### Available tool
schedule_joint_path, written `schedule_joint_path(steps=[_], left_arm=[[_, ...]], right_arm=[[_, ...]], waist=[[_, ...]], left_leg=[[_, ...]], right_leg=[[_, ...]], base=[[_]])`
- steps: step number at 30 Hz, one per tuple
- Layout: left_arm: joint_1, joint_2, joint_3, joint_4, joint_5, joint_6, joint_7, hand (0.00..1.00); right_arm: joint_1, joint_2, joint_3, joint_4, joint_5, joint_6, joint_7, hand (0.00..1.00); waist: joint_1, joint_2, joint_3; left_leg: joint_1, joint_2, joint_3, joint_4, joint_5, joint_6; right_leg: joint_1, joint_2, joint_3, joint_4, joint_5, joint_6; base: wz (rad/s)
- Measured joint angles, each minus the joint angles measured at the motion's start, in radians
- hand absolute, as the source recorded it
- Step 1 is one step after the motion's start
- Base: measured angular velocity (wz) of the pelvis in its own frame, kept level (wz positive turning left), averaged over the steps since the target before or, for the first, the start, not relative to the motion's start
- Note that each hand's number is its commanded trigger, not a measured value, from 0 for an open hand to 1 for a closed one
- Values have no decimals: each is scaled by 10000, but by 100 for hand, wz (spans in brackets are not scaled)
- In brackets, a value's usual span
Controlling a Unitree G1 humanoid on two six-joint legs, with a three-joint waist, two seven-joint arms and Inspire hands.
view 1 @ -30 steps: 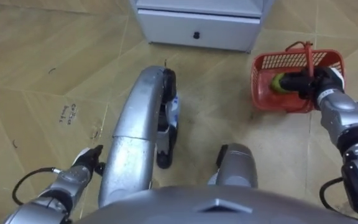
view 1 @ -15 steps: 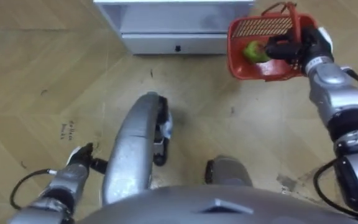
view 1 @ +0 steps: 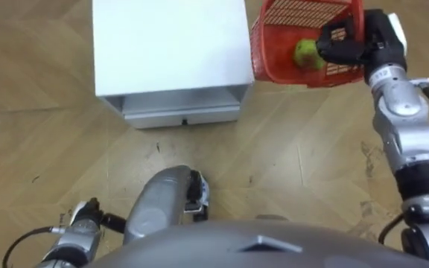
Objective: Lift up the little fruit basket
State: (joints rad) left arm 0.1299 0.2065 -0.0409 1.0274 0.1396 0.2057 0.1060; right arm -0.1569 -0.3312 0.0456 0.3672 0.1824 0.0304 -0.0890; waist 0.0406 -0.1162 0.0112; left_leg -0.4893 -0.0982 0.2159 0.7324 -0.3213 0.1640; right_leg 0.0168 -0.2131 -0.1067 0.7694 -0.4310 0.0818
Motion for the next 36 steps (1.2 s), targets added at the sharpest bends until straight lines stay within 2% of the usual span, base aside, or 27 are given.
schedule_joint_path(steps=[2, 4, 5, 6, 7, 8, 10, 11, 13, 14, 15, 16, 17, 19, 22, 27, 30, 32, 34, 35, 36], left_arm=[[169, -3, 132, -170, -64, 19, 0, 0], [218, -2, 197, -179, -183, 37, 1, 0], [238, 12, 191, -184, -211, 42, 2, 0], [280, 37, 176, -182, -189, 47, 5, 0], [259, 53, 165, -175, -189, 56, 21, 0], [231, 61, 158, -180, -207, 55, 46, 0], [7, 45, 57, -181, -260, -8, 196, 0], [-26, 40, 51, -179, -330, -83, 214, 0], [-99, 14, -28, -225, -612, -375, 232, 0], [-129, 3, -29, -250, -605, -448, 234, 0], [-167, -17, -27, -271, -596, -562, 237, 0], [-196, -126, -31, -285, -598, -643, 270, 0], [-200, -151, -28, -292, -597, -697, 276, 0], [-143, -150, 19, -229, -649, -854, 276, 0], [52, -156, 83, -42, -700, -886, 270, 0], [188, -167, 148, 115, -662, -893, 189, 0], [164, -174, 190, 212, -581, -888, 188, 0], [132, -174, 190, 300, -581, -887, 171, 0], [186, -152, 311, 411, -571, -883, 111, 0], [198, -141, 389, 486, -544, -879, 93, 0], [163, -103, 388, 617, -358, -824, 67, 0]], right_arm=[[9, 195, 2, -1, 133, 39, 19, 100], [16, 344, 2, -1, 169, 62, 58, 100], [33, 378, 5, 0, 146, 65, 61, 100], [47, 506, 5, 0, 54, 72, 57, 100], [44, 617, 6, -9, 59, 73, 62, 100], [60, 656, 6, -3, 98, 85, 63, 100], [110, 665, 19, 9, 96, 405, 79, 100], [118, 665, 30, 8, 91, 463, 107, 100], [146, 663, 95, -91, -102, 601, 179, 100], [145, 663, 93, -156, -190, 603, 178, 100], [145, 657, 90, -308, -407, 602, 182, 100], [180, 642, 96, -333, -536, 599, 188, 100], [185, 647, 116, -349, -559, 600, 206, 100], [304, 679, 190, -494, -554, 602, 497, 100], [484, 695, 370, -713, -721, 595, 821, 100], [513, 687, 660, -759, -1143, 638, 1240, 100], [505, 688, 954, -757, -1058, 720, 1351, 100], [501, 704, 1237, -756, -974, 726, 1379, 100], [497, 727, 1460, -754, -755, 730, 1517, 100], [489, 731, 1491, -754, -744, 731, 1563, 100], [359, 755, 1509, -748, -703, 761, 1565, 100]], waist=[[-103, 12, 17], [-124, 201, 46], [-100, 223, 46], [-81, 264, 28], [-76, 316, 24], [-97, 361, 25], [-94, 510, 19], [-85, 523, 13], [-154, 639, -58], [-154, 642, -62], [-143, 609, -79], [-142, 714, -138], [-111, 729, -150], [-24, 710, -145], [109, 684, -150], [271, 613, -150], [575, 592, -144], [747, 591, -138], [878, 603, -90], [940, 559, -107], [927, 340, 2]], left_leg=[[296, -48, -17, -278, -40, -49], [785, -28, -153, -689, -38, -43], [954, -28, -169, -851, -26, -28], [1336, -40, -221, -1234, 29, -33], [1673, -38, -307, -1604, 135, -55], [1846, -32, -374, -1804, 201, -50], [2446, 28, -615, -2493, 406, -96], [2603, 43, -644, -2657, 442, -120], [3021, 123, -933, -3060, 517, -232], [3086, 131, -999, -3124, 532, -264], [3207, 122, -1110, -3262, 546, -342], [3407, 206, -1317, -3463, 622, -506], [3561, 244, -1366, -3682, 687, -582], [4237, 397, -1432, -4560, 942, -762], [4825, 573, -1527, -5152, 1033, -873], [4951, 677, -1699, -5384, 1052, -909], [5027, 710, -1840, -5460, 1080, -956], [5148, 747, -2158, -5462, 1093, -977], [5340, 855, -2881, -5445, 1099, -988], [5327, 845, -2943, -5438, 1096, -993], [4967, 729, -2704, -4892, 1043, -1164]], right_leg=[[-278, -36, 118, 719, 574, -62], [-850, 40, 298, 1909, 2172, -249], [-969, 40, 335, 2144, 2629, -269], [-1251, 49, 473, 2574, 3514, -206], [-1577, 47, 516, 2892, 3457, -180], [-1760, 87, 470, 3012, 3156, -119], [-2536, 302, 463, 2588, 1971, -94], [-2647, 329, 474, 2177, 1748, -70], [-2756, 523, 392, -419, 1344, -91], [-2736, 581, 350, -1159, 1342, -86], [-2595, 653, 255, -2600, 1618, -99], [-2246, 754, 116, -3066, 1840, -192], [-2035, 784, -37, -3348, 1906, -244], [-1295, 1034, -256, -4267, 2153, -358], [-566, 1315, -342, -5178, 2354, -458], [-277, 1531, -382, -5679, 2448, -524], [-248, 1579, -490, -5664, 2449, -525], [-248, 1610, -664, -5456, 2447, -527], [-342, 1647, -1186, -5032, 2443, -541], [-213, 1591, -1249, -5122, 2487, -606], [103, 1471, -1137, -5514, 2563, -709]], base=[[-2], [0], [-5], [-12], [-5], [13], [25], [15], [24], [31], [26], [24], [17], [10], [-1], [3], [3], [0], [7], [22], [47]])
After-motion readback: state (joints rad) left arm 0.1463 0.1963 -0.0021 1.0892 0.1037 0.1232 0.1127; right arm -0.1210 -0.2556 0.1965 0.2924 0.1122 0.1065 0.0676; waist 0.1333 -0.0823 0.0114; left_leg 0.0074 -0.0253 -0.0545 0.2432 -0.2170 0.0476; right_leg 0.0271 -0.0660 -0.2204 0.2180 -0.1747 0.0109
